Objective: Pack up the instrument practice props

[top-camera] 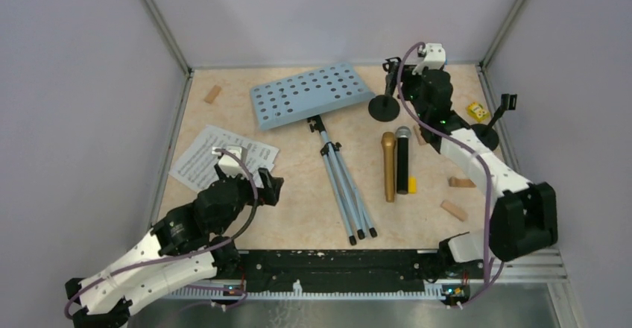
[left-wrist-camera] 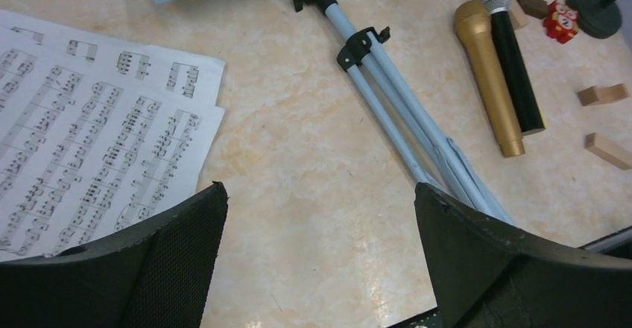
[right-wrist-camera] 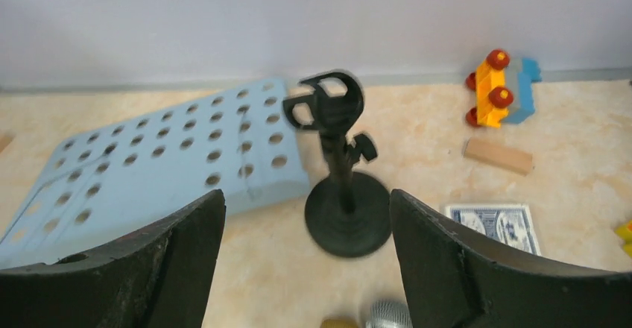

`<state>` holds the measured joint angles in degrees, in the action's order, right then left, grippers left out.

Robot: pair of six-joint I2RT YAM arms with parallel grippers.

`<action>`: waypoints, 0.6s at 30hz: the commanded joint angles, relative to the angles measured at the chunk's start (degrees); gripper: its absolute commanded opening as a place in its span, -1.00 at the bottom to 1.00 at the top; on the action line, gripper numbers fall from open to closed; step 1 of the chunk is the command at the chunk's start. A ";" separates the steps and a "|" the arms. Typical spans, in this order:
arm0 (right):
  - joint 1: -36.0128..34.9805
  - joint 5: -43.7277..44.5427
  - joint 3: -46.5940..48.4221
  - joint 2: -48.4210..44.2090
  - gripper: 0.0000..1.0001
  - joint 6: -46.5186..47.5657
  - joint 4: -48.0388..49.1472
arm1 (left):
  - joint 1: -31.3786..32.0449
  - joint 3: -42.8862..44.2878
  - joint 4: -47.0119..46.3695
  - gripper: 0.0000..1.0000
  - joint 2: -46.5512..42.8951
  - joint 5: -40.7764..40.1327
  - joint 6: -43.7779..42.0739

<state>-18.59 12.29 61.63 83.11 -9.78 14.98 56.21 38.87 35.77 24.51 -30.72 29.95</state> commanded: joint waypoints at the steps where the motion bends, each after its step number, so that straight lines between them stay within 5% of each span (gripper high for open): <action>1: -0.48 -17.40 3.73 -8.70 0.59 0.70 -32.01 | -0.03 6.11 5.32 0.97 5.47 -4.05 1.16; 7: -0.48 -25.34 2.62 -22.79 0.62 0.55 -48.82 | 0.00 9.53 6.96 0.97 10.11 -5.18 -1.97; 18: -0.49 -10.51 -12.02 -47.13 0.66 0.68 -46.93 | 0.04 3.75 3.26 0.97 1.59 -9.26 -1.14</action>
<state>-18.74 -5.87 53.63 40.45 -9.58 -32.47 56.21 44.07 40.69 28.03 -36.56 26.92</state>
